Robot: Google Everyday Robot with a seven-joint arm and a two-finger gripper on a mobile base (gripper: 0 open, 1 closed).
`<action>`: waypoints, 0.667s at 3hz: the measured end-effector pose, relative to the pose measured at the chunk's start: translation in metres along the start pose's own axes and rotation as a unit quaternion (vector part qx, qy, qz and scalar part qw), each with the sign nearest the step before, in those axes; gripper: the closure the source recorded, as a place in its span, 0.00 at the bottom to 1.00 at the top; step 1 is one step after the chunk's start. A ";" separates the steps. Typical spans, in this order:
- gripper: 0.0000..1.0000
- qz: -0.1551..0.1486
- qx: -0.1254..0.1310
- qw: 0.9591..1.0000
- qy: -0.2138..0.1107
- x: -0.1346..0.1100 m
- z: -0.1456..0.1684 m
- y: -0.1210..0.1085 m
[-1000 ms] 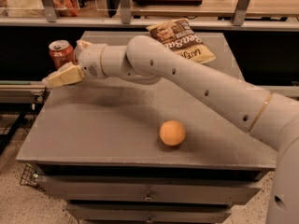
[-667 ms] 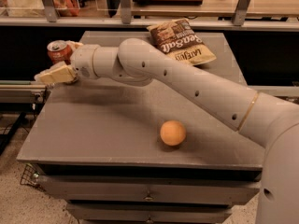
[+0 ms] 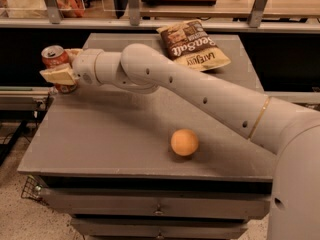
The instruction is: Knock coke can over
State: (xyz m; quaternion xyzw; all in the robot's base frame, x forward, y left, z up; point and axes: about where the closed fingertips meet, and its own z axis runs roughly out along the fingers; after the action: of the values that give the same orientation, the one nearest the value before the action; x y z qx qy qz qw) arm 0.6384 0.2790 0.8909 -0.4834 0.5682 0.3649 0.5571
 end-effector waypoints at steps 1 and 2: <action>0.87 0.001 0.012 1.000 0.013 -0.007 -0.016 -0.020; 1.00 0.006 0.031 0.999 0.035 -0.016 -0.066 -0.057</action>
Offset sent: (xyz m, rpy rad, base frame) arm 0.0615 -0.1734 0.0537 -0.1244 0.0473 -0.1215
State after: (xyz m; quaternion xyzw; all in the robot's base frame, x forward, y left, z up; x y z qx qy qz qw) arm 0.6734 0.2031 0.9212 -0.4751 0.6010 0.3333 0.5495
